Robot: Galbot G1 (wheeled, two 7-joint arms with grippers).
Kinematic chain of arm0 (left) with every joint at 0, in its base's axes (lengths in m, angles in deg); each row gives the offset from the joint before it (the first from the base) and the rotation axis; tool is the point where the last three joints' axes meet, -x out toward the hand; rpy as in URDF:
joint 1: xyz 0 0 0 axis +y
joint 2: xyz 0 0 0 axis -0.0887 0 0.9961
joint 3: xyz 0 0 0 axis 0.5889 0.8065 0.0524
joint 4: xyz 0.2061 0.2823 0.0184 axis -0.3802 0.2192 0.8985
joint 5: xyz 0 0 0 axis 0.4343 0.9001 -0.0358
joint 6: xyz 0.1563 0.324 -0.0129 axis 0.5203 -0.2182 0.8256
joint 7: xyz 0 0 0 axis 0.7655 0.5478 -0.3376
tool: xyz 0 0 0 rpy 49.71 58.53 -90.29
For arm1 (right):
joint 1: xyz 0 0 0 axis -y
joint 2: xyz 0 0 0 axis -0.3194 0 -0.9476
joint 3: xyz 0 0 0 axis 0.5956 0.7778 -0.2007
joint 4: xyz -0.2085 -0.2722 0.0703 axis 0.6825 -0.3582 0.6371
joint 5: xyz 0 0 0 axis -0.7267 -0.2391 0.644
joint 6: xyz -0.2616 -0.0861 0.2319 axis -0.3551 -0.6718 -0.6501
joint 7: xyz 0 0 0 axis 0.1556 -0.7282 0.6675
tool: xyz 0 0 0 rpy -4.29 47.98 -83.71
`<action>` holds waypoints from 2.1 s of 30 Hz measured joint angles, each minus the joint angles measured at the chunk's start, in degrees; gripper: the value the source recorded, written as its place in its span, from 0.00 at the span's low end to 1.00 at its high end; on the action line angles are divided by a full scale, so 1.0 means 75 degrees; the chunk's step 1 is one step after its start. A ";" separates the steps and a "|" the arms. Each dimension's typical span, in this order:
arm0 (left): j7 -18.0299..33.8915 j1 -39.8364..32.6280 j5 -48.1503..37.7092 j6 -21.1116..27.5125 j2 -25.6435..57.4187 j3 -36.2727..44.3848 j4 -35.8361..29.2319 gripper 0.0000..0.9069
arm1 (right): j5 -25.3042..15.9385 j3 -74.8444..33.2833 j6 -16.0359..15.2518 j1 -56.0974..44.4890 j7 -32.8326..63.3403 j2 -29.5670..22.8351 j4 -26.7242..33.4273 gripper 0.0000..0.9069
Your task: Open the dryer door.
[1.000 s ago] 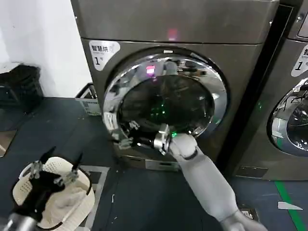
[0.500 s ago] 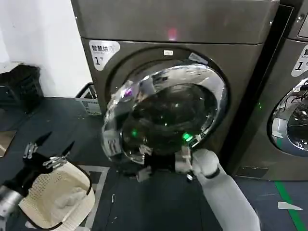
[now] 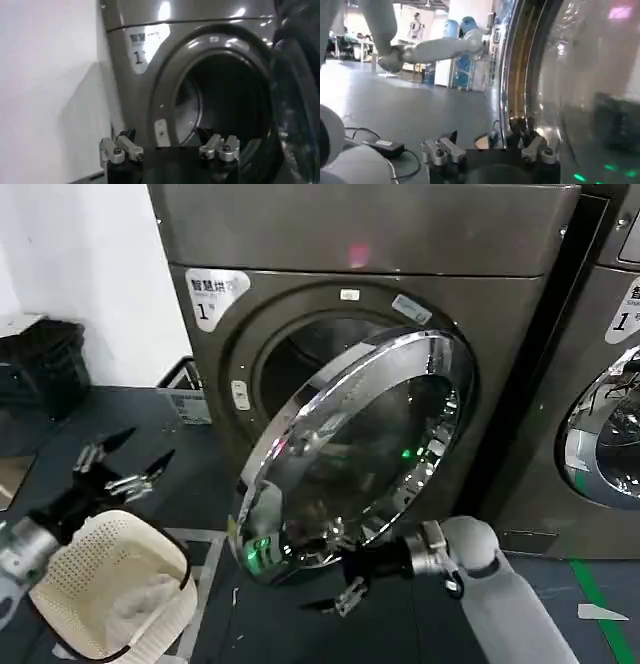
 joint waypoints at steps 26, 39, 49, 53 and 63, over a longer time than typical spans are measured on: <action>-0.0636 -0.3038 -0.1332 -0.0225 0.1716 0.4845 0.0309 1.00 | 0.0152 -0.5592 0.0494 -0.2479 0.1211 -0.0310 -0.0713 1.00; -0.0792 -0.4425 -0.1796 -0.0043 0.1503 0.6732 -0.0142 1.00 | 0.0238 -0.9296 -0.0950 -0.3713 0.6577 -0.1056 -0.2372 1.00; -0.0405 -0.6423 -0.2212 0.0186 0.0396 0.9237 0.0273 1.00 | 0.1041 -1.1533 -0.1767 -0.4384 0.9083 -0.0686 -0.2819 1.00; -0.0335 -0.7183 -0.1944 0.0019 -0.0214 1.0132 0.0663 1.00 | 0.1029 -1.2194 -0.1861 -0.4691 0.9043 -0.0749 -0.3148 1.00; 0.0020 -0.8380 -0.1755 -0.0122 -0.1817 1.1370 0.1728 1.00 | 0.0990 -1.3534 -0.2812 -0.5198 0.9720 -0.0703 -0.3481 1.00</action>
